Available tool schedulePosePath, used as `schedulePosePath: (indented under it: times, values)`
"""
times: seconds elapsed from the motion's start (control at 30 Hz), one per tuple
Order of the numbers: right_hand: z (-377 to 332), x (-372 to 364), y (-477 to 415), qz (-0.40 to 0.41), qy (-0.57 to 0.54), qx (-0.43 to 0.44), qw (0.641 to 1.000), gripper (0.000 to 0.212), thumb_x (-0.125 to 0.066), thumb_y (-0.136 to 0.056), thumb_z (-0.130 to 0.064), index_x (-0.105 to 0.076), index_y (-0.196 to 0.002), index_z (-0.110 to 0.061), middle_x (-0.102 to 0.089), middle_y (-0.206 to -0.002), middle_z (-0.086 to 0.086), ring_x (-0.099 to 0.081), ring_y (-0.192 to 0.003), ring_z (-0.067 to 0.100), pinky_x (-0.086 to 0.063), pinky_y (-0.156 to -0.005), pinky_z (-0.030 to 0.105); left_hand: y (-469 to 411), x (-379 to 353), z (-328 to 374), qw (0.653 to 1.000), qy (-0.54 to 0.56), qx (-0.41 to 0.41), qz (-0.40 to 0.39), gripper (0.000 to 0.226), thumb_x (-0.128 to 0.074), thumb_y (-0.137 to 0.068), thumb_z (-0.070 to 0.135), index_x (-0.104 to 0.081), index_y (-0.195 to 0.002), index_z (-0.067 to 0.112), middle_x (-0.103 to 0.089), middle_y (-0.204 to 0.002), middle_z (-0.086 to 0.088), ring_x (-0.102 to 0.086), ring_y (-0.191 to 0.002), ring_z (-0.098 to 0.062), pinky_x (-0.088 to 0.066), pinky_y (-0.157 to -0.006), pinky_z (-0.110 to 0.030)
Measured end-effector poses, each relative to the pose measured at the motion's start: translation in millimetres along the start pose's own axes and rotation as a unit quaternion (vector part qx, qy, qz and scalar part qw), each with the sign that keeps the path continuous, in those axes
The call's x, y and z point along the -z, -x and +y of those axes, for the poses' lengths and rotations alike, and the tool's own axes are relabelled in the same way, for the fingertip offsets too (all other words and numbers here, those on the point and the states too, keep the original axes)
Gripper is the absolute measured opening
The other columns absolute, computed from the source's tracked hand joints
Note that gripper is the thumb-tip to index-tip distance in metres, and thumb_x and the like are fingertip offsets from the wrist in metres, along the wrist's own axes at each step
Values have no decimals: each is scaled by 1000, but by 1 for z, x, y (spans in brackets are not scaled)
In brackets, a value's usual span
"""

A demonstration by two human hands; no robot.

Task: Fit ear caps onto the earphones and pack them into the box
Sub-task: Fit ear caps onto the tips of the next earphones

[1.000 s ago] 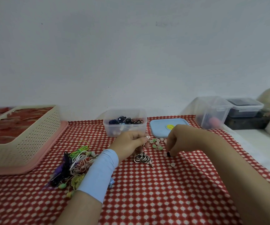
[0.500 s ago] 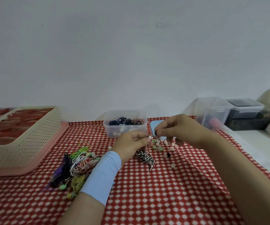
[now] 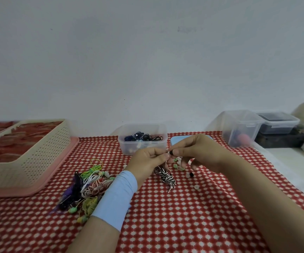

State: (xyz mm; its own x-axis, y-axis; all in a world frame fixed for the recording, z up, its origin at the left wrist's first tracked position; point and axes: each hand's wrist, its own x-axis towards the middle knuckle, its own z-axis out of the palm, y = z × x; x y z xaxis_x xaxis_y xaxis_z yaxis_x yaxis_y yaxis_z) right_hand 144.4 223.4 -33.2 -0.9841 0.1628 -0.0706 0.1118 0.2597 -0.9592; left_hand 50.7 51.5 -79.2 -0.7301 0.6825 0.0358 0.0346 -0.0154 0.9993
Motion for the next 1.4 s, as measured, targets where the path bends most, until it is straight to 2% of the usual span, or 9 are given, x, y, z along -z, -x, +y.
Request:
schedulePosePath:
  times: [0.3,0.5,0.7,0.8,1.03,1.13,1.2,1.27,1.4]
  values:
    - [7,-1,-4,-5,-45,-20,999,13,-71,-91,-9,-82,-98,-10,-77,-95,17,-65,-62,14,-48,-50,25,0,-3,-1,1000,18,0,14,14,-65,-90,3,-74,-85,13,-74,-79,-9,-65,-75,-26,-56,-85,-45]
    - [11,-5,-6,-6,-63,-20,998,15,-68,-94,-8,-82,-97,-11,-77,-94,17,-64,-62,13,-51,-48,24,-1,-3,-2,1000,13,-11,20,12,-64,-91,2,-73,-87,10,-74,-80,-10,-66,-72,-21,-57,-75,-32]
    - [12,-8,-7,8,-69,6,998,15,-65,-97,-9,-79,-102,-10,-76,-94,19,-64,-61,14,-52,-48,26,-3,-2,-2,999,28,-17,21,12,-64,-91,4,-75,-89,8,-73,-83,-11,-64,-70,-17,-56,-73,-32]
    - [14,-12,-9,37,-74,12,996,15,-64,-97,-6,-75,-107,-6,-75,-84,15,-64,-58,16,-53,-47,29,-3,-2,0,999,16,-14,24,9,-65,-90,3,-74,-92,5,-74,-83,-11,-66,-70,-17,-57,-73,-30]
    - [10,-4,-3,25,-53,46,997,14,-65,-95,-4,-77,-103,0,-74,-90,22,-67,-63,19,-54,-49,28,-4,-6,4,999,14,-10,41,8,-68,-89,6,-74,-94,5,-75,-86,-13,-69,-78,-23,-59,-74,-35]
    - [9,-4,-4,50,-28,41,998,9,-71,-92,-5,-78,-97,-2,-76,-90,19,-68,-63,21,-54,-50,28,-4,-3,9,999,-11,-1,36,8,-68,-89,5,-71,-97,3,-75,-81,-9,-68,-71,-21,-59,-69,-28]
    - [9,2,-6,103,12,32,994,5,-75,-90,-8,-78,-91,-6,-77,-88,13,-71,-63,23,-56,-50,29,-4,1,11,998,-58,5,38,9,-67,-91,7,-68,-99,3,-76,-80,-5,-66,-66,-18,-58,-67,-23]
    - [9,14,-5,120,136,12,983,2,-78,-88,-12,-78,-89,-14,-79,-84,5,-74,-65,20,-54,-52,26,-5,8,13,995,-86,13,42,12,-66,-92,9,-66,-102,3,-76,-84,-6,-64,-64,-16,-56,-64,-21]
    - [8,31,-1,37,350,-64,934,21,-82,-81,-12,-78,-78,-33,-76,-76,-15,-70,-64,6,-54,-62,18,-6,15,15,992,-120,18,39,11,-66,-92,14,-66,-101,8,-77,-86,0,-63,-62,-8,-51,-61,-15]
